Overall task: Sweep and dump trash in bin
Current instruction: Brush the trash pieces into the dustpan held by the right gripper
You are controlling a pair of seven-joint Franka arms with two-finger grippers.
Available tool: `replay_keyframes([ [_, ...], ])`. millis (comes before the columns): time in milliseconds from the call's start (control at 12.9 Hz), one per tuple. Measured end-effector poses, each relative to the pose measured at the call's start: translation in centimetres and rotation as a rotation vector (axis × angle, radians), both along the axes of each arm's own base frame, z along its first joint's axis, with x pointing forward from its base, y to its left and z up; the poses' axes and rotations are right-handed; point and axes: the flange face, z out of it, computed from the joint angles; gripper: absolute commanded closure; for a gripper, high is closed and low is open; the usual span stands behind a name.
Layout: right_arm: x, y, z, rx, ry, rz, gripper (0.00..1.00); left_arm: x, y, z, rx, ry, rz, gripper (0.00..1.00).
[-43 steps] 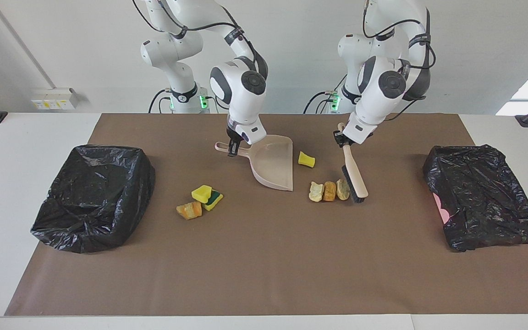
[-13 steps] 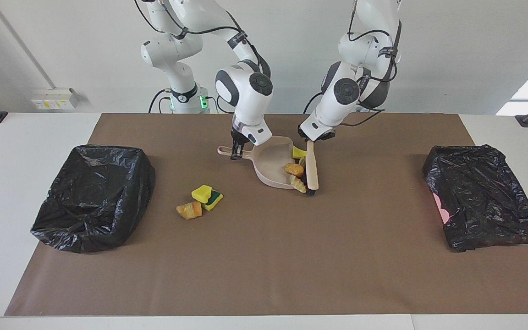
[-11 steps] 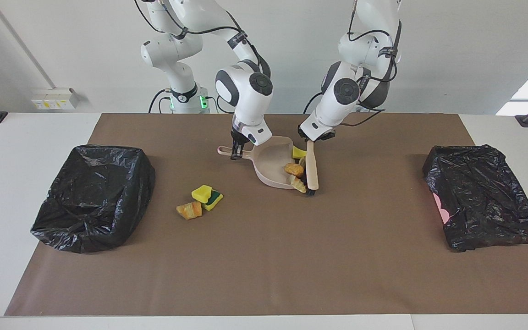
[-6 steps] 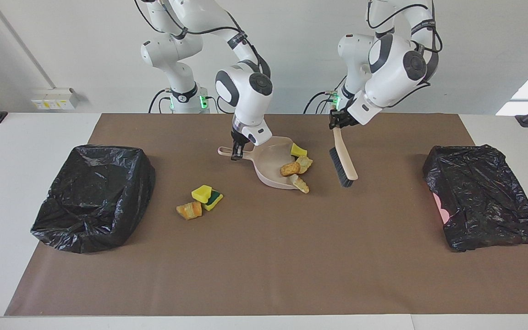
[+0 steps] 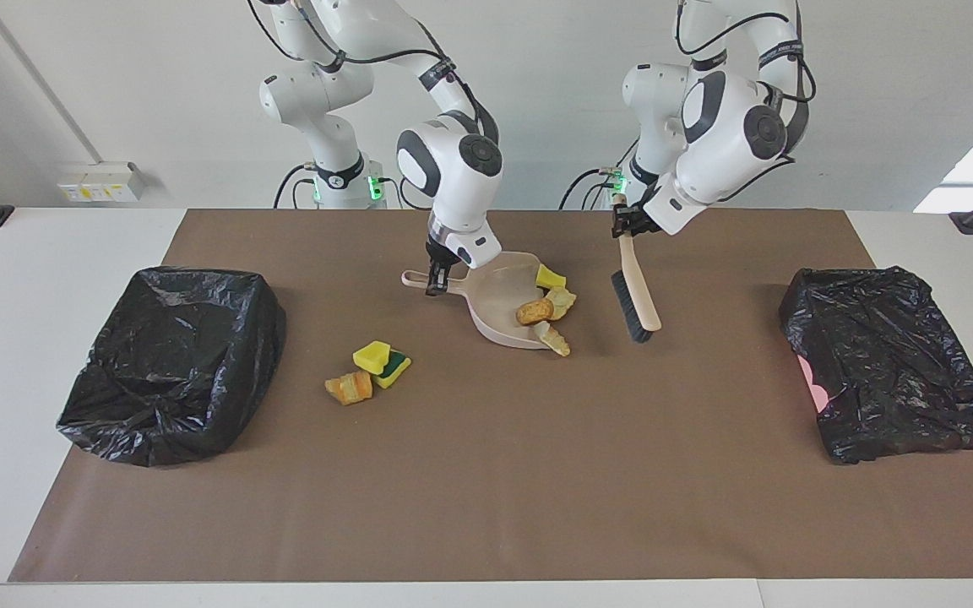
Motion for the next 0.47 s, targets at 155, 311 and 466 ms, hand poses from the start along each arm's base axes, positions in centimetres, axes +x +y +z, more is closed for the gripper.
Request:
replay_keyframes([
  [155, 0.0, 0.0, 0.0, 0.000, 0.000, 0.000, 1.00, -0.6, -1.9, -0.1, -0.007, -0.037, 0.015, 1.00],
  [311, 0.0, 0.0, 0.0, 0.000, 0.000, 0.000, 1.00, -1.4, -3.6, -0.1, -0.022, -0.050, 0.010, 1.00],
  [466, 0.0, 0.0, 0.0, 0.001, 0.000, 0.000, 1.00, -1.7, -4.5, 0.6, -0.032, -0.056, 0.000, 1.00],
])
